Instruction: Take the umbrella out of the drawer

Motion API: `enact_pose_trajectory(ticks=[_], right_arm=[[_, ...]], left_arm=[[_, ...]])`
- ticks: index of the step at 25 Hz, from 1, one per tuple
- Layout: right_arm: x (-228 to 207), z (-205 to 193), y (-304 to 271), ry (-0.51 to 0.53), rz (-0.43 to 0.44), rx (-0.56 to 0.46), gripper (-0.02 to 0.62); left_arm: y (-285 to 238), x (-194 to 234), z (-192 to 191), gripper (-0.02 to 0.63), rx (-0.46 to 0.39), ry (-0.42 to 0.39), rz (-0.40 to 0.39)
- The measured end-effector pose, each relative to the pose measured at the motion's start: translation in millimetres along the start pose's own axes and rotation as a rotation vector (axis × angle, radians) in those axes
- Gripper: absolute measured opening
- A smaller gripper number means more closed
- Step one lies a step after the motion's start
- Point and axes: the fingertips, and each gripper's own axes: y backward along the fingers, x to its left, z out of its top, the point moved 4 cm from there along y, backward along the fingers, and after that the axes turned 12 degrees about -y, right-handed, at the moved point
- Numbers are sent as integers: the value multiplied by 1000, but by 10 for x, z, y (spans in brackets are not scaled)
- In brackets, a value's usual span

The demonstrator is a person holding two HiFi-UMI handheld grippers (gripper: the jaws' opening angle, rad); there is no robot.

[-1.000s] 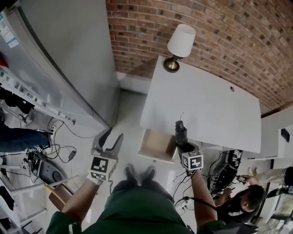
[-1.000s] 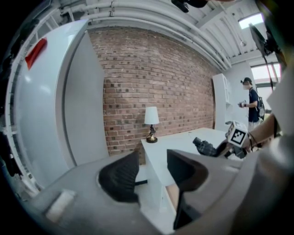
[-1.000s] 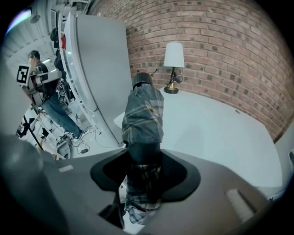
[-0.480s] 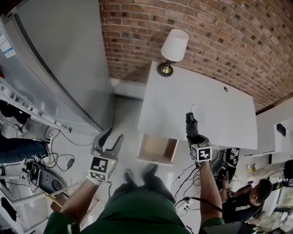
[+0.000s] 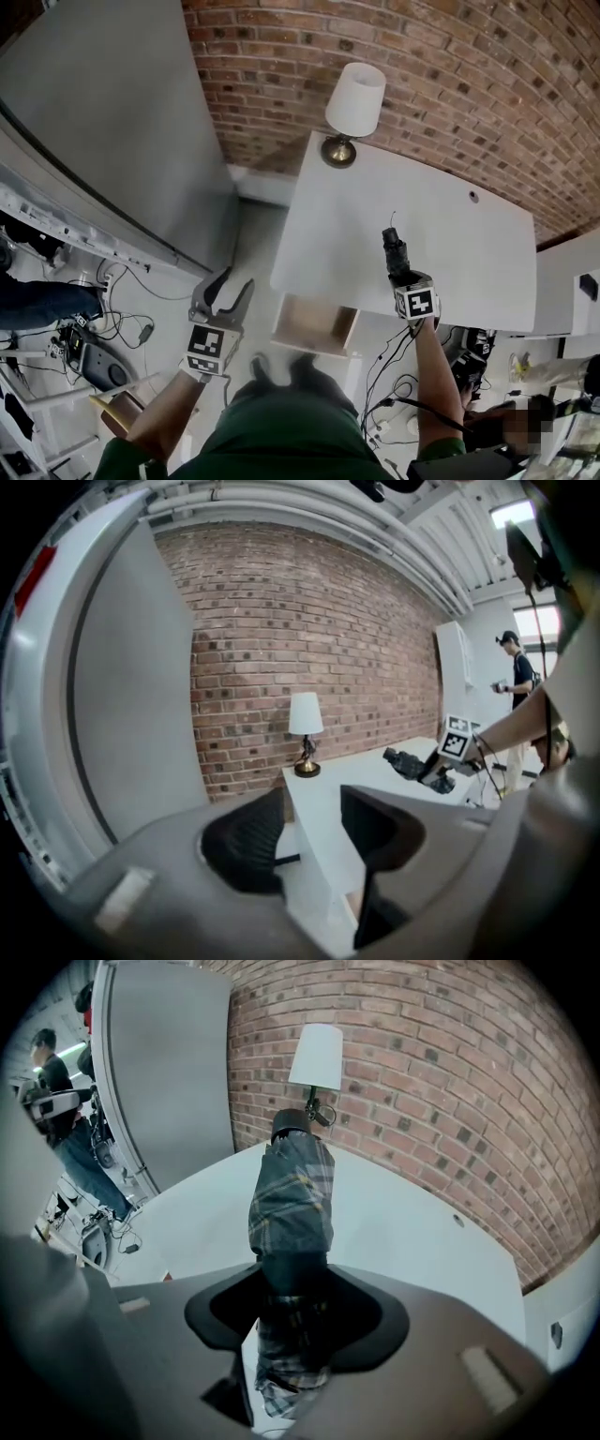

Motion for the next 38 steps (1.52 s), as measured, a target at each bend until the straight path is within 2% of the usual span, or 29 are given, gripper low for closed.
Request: enact_pose_trajectory(ticks=[5, 9, 14, 19, 23, 30, 35, 38], right_arm=[[-259, 217, -412, -4, 24, 44, 189], [-481, 298, -676, -23, 4, 117, 189], [-696, 278, -905, -20, -11, 210, 189], [-945, 244, -1072, -20, -70, 288, 190], [-1129, 181, -1141, -61, -92, 320, 200], [-1111, 224, -986, -109, -65, 165, 224], [-1057, 497, -499, -121, -88, -46, 222], [-1017, 702, -58, -155, -75, -215, 221]], left_arm=[[-311, -97, 82, 187, 22, 11, 20], [-417, -134, 37, 187, 49, 31, 47], [-473, -164, -32, 187, 76, 47, 75], [-494, -182, -42, 187, 96, 50, 87], [-484, -205, -34, 187, 107, 44, 89], [-445, -238, -11, 187, 100, 33, 79], [-442, -243, 118, 187, 54, 18, 62], [-414, -207, 218, 187, 32, 7, 49]])
